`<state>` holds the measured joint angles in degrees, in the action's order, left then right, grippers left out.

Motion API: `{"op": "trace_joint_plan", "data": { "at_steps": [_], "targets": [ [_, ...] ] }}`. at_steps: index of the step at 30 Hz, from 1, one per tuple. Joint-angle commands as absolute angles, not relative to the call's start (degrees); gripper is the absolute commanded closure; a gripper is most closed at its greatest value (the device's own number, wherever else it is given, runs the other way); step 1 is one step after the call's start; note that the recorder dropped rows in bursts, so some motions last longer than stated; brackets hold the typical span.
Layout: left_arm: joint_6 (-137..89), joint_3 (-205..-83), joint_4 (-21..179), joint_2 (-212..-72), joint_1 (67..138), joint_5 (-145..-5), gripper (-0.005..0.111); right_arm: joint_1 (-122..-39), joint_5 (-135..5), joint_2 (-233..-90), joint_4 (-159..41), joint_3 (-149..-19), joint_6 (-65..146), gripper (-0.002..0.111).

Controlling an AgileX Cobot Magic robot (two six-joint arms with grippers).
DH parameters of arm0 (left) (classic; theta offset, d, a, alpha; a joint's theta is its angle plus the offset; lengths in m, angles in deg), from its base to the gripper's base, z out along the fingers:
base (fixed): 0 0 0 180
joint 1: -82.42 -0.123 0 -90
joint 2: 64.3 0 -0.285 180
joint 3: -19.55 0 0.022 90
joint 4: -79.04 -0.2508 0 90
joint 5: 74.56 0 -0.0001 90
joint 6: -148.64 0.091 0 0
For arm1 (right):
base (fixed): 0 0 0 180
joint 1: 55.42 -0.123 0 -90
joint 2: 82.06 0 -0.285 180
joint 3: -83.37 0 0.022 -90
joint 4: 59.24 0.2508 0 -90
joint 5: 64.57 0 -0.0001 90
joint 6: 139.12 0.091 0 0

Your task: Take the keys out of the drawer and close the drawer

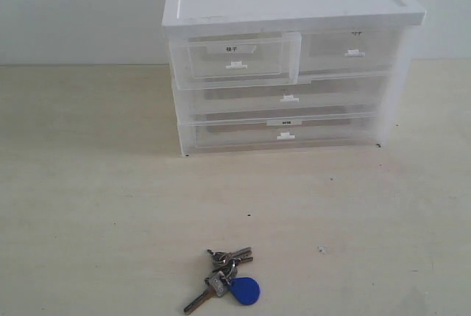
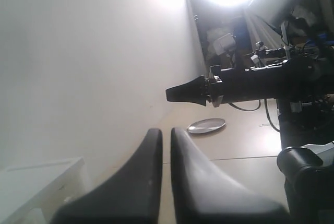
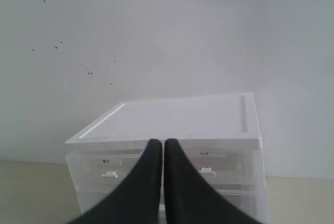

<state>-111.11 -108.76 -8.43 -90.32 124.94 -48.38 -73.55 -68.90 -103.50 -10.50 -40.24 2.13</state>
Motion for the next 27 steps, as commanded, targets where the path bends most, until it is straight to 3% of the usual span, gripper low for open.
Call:
{"op": "trace_joint_plan", "data": {
  "at_steps": [1, 10, 15, 21, 27],
  "targets": [
    [-111.5, -108.4, -8.8, -90.1, 124.9, -48.1, 0.102, -73.3, -68.9, -103.1, -10.4, -39.9, 2.0, 0.108],
    [-109.5, -108.2, -0.5, -89.9, 124.9, -47.9, 0.102, -73.3, -68.8, -103.1, -10.4, -39.9, 1.9, 0.108],
    [-86.7, -106.6, 31.9, -87.7, 124.9, -58.0, 0.102, -73.3, -68.9, -103.1, -10.4, -39.9, 2.1, 0.108],
    [-43.9, -101.3, 72.4, -84.5, 123.6, -73.8, 0.102, -73.3, -68.9, -103.1, -10.4, -39.9, 2.1, 0.108],
    [-23.7, -94.7, 85.7, -84.1, 116.7, -76.3, 0.102, -73.3, -68.9, -103.1, -10.4, -39.9, 1.9, 0.108]
  ]
}}
